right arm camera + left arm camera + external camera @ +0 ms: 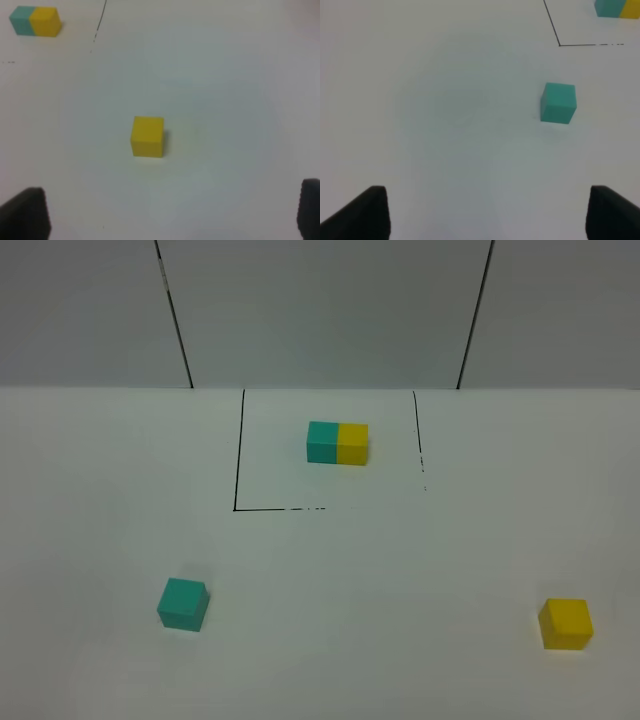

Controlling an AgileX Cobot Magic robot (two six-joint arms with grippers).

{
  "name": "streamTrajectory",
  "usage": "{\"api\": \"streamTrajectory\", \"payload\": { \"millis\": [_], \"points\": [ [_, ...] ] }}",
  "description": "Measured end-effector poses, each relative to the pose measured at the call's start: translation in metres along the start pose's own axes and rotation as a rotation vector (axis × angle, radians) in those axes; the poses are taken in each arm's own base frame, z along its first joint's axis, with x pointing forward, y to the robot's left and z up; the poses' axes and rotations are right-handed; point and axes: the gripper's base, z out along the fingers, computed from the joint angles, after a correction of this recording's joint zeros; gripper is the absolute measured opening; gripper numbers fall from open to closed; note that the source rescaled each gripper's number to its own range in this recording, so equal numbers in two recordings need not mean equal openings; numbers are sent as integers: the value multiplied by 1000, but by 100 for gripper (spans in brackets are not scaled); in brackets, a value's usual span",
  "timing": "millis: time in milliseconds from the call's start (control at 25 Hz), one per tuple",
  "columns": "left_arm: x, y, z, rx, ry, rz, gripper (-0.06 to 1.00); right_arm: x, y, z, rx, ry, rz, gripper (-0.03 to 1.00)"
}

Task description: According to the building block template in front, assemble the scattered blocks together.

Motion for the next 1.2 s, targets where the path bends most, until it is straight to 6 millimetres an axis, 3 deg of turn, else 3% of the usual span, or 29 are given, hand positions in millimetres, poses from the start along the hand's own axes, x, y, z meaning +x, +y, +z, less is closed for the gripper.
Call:
{"api": "streamTrajectory", "payload": {
  "millis": [1200],
  "points": [
    [0, 0, 0, 0, 0, 1, 86, 0, 0, 0, 0, 0, 0, 100]
  ]
}}
